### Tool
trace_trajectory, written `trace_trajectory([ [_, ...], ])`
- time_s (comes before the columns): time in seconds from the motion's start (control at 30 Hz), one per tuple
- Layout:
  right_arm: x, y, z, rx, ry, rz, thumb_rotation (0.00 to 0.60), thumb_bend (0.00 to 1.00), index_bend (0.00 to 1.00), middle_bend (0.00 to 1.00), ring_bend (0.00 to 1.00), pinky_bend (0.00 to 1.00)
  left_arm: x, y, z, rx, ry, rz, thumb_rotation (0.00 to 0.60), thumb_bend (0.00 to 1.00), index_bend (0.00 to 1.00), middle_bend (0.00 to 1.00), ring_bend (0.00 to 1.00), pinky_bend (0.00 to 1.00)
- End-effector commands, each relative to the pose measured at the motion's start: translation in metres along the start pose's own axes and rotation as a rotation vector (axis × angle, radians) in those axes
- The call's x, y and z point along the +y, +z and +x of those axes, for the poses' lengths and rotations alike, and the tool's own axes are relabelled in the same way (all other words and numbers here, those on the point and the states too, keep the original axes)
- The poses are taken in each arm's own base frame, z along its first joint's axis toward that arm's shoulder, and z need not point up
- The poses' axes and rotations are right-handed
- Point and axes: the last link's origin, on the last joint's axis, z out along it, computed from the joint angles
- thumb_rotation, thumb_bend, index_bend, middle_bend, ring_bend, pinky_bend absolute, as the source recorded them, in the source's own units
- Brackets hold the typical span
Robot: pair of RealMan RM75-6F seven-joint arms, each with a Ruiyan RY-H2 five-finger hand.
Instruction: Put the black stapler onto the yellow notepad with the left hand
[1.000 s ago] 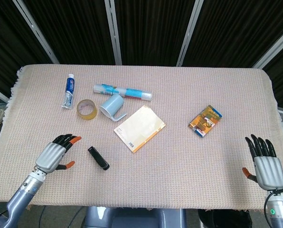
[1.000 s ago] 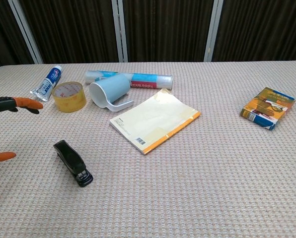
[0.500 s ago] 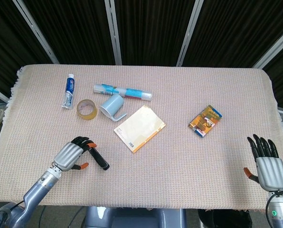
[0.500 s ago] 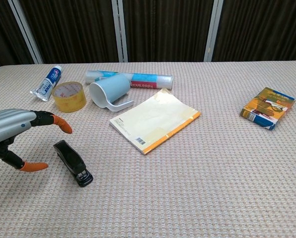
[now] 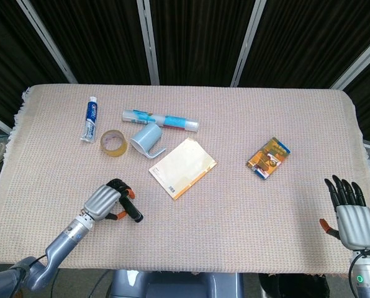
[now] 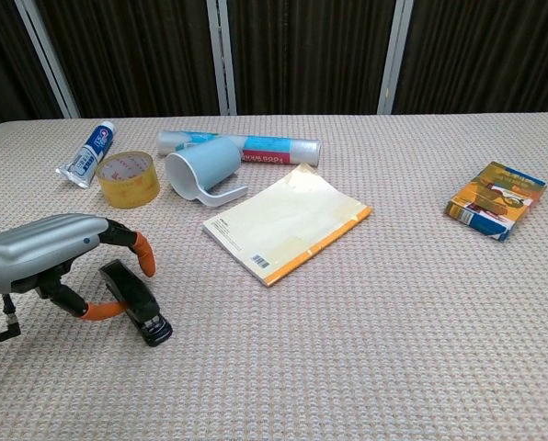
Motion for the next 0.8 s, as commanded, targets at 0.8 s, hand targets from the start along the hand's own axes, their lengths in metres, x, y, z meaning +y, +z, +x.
trace_trajectory([
  [0.8, -0.002, -0.003, 0.002, 0.008, 0.008, 0.011, 0.600, 0.17, 0.00, 0.00, 0.00, 0.00, 0.018, 0.011, 0.045, 0.191, -0.009, -0.027, 0.600, 0.41, 0.66, 0.55, 0.43, 0.26],
])
